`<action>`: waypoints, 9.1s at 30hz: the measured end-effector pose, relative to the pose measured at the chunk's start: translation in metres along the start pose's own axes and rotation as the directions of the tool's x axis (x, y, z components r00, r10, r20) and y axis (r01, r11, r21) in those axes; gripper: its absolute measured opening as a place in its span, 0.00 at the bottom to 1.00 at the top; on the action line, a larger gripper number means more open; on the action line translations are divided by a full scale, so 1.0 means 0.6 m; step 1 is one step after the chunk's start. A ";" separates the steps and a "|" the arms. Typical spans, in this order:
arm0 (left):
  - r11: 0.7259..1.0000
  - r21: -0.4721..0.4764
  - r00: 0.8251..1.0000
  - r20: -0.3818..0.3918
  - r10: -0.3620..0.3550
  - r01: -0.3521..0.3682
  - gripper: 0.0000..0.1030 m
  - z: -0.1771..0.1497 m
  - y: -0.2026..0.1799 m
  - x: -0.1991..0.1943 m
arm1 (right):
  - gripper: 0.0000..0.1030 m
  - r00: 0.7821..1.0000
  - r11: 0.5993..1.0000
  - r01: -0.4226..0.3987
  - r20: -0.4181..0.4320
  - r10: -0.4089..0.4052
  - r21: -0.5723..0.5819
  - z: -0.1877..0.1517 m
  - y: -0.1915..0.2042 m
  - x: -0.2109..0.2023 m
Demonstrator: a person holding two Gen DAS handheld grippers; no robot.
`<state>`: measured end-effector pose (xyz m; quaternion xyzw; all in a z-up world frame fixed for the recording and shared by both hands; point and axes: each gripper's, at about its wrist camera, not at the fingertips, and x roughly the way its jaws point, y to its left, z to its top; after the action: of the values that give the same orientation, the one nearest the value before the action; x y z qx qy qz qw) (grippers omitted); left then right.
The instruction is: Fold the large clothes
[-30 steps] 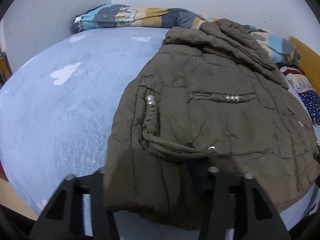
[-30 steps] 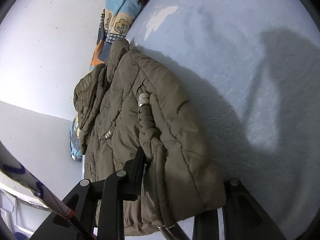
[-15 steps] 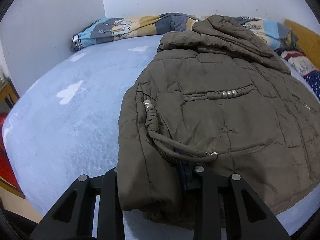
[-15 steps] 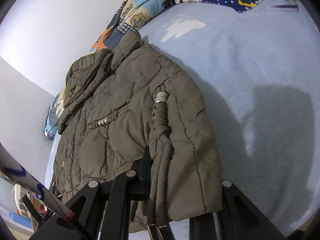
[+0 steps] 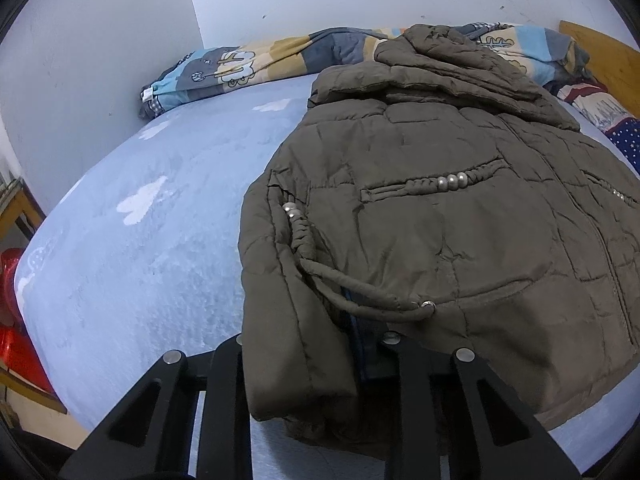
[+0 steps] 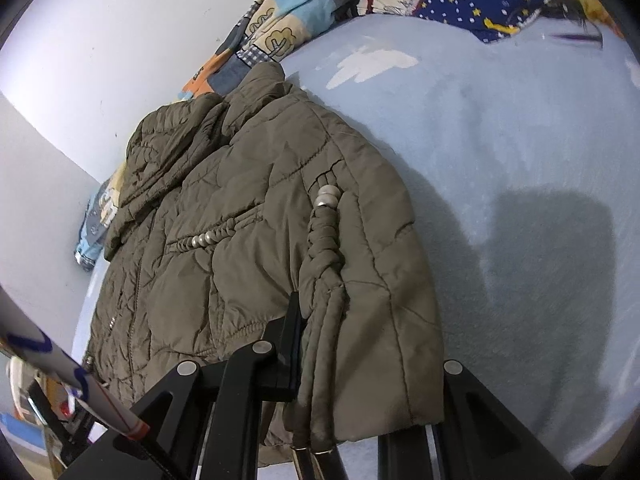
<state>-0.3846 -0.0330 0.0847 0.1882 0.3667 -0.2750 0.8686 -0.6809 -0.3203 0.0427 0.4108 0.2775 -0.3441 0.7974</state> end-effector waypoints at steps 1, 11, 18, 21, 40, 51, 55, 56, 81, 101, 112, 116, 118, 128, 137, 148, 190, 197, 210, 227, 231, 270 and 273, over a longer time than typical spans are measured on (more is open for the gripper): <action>1.000 0.001 1.000 0.001 0.000 0.000 0.23 0.000 0.000 0.000 | 0.15 1.000 1.000 0.004 -0.001 -0.004 -0.005 0.000 0.002 0.000; 1.000 -0.004 1.000 0.017 -0.005 0.005 0.20 0.004 0.000 -0.008 | 0.13 1.000 1.000 0.001 0.027 -0.001 -0.021 0.000 0.007 -0.014; 1.000 0.011 0.998 0.067 0.010 -0.011 0.18 0.006 -0.003 -0.027 | 0.12 0.996 0.994 0.024 0.084 -0.014 -0.110 -0.005 0.036 -0.046; 1.000 0.003 0.995 0.098 0.010 -0.010 0.17 0.007 0.002 -0.040 | 0.12 0.993 0.989 0.030 0.118 -0.013 -0.146 -0.010 0.048 -0.063; 1.000 -0.012 0.994 0.106 0.000 0.002 0.17 0.012 0.024 -0.045 | 0.11 0.992 0.988 0.013 0.126 0.007 -0.154 -0.018 0.051 -0.085; 1.000 -0.014 0.994 0.108 0.000 0.001 0.17 0.011 0.024 -0.045 | 0.12 0.992 0.986 0.014 0.126 0.007 -0.167 -0.017 0.051 -0.083; 1.000 -0.013 0.994 0.110 0.000 0.002 0.17 0.011 0.024 -0.045 | 0.12 0.992 0.987 0.010 0.125 0.010 -0.161 -0.018 0.050 -0.083; 1.000 -0.014 0.994 0.112 -0.001 0.003 0.17 0.011 0.025 -0.046 | 0.12 0.992 0.987 0.008 0.125 0.012 -0.161 -0.018 0.050 -0.083; 0.999 -0.037 0.991 0.134 -0.018 0.023 0.17 0.014 0.035 -0.059 | 0.12 0.986 0.987 -0.080 0.135 0.098 -0.136 -0.012 0.038 -0.103; 0.998 -0.042 0.985 0.168 -0.035 0.043 0.17 0.036 0.043 -0.093 | 0.11 0.971 0.973 -0.136 0.170 0.168 -0.184 0.005 0.065 -0.137; 0.997 -0.051 0.981 0.187 -0.044 0.055 0.17 0.068 0.046 -0.104 | 0.11 0.965 0.968 -0.165 0.174 0.199 -0.190 0.029 0.077 -0.148; 0.997 -0.057 0.981 0.191 -0.046 0.058 0.17 0.077 0.046 -0.106 | 0.12 0.963 0.965 -0.168 0.176 0.205 -0.200 0.036 0.083 -0.151; 0.997 -0.059 0.980 0.192 -0.047 0.060 0.17 0.081 0.046 -0.108 | 0.12 0.963 0.964 -0.170 0.174 0.207 -0.204 0.040 0.085 -0.152; 0.996 -0.067 0.977 0.207 -0.050 0.066 0.17 0.111 0.056 -0.119 | 0.12 0.957 0.959 -0.189 0.180 0.228 -0.209 0.066 0.101 -0.164; 0.995 -0.072 0.975 0.216 -0.052 0.070 0.17 0.137 0.060 -0.126 | 0.12 0.950 0.955 -0.210 0.187 0.250 -0.209 0.094 0.121 -0.171; 0.994 -0.081 0.968 0.245 -0.055 0.077 0.18 0.189 0.069 -0.129 | 0.12 0.936 0.950 -0.238 0.215 0.280 -0.202 0.140 0.145 -0.179; 0.861 -0.320 0.919 0.127 -0.374 0.395 0.47 0.639 0.155 0.165 | 0.12 0.976 0.989 -0.037 0.208 0.067 -0.143 0.559 0.293 0.188; 0.893 -0.291 0.937 0.166 -0.307 0.344 0.49 0.649 0.181 0.184 | 0.12 0.983 0.988 0.021 0.186 0.008 -0.154 0.580 0.294 0.271; 0.926 -0.134 0.934 0.092 -0.344 0.354 0.49 0.613 0.068 0.250 | 0.18 0.995 0.999 0.010 0.104 -0.006 -0.040 0.613 0.247 0.360; 0.962 -0.099 0.967 -0.011 -0.256 0.254 0.49 0.617 -0.016 0.382 | 0.32 0.970 0.968 -0.243 0.041 0.240 0.066 0.641 0.218 0.294; 0.964 -0.073 0.967 0.008 -0.255 0.255 0.49 0.620 -0.022 0.370 | 0.32 0.964 0.963 -0.264 0.043 0.262 0.050 0.641 0.218 0.275; 0.992 -0.040 0.986 -0.111 -0.122 0.119 0.55 0.621 -0.085 0.456 | 0.31 0.980 0.927 0.130 -0.097 -0.174 -0.353 0.583 0.222 0.463; 0.983 -0.059 0.983 -0.057 -0.176 0.172 0.55 0.612 -0.061 0.402 | 0.32 0.990 0.930 0.112 -0.041 -0.135 -0.351 0.576 0.240 0.408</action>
<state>-0.0714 -0.3378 0.1436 0.1406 0.4155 -0.3341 0.8342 -0.3646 -0.6298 0.1077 0.2560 0.3846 -0.3257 0.8249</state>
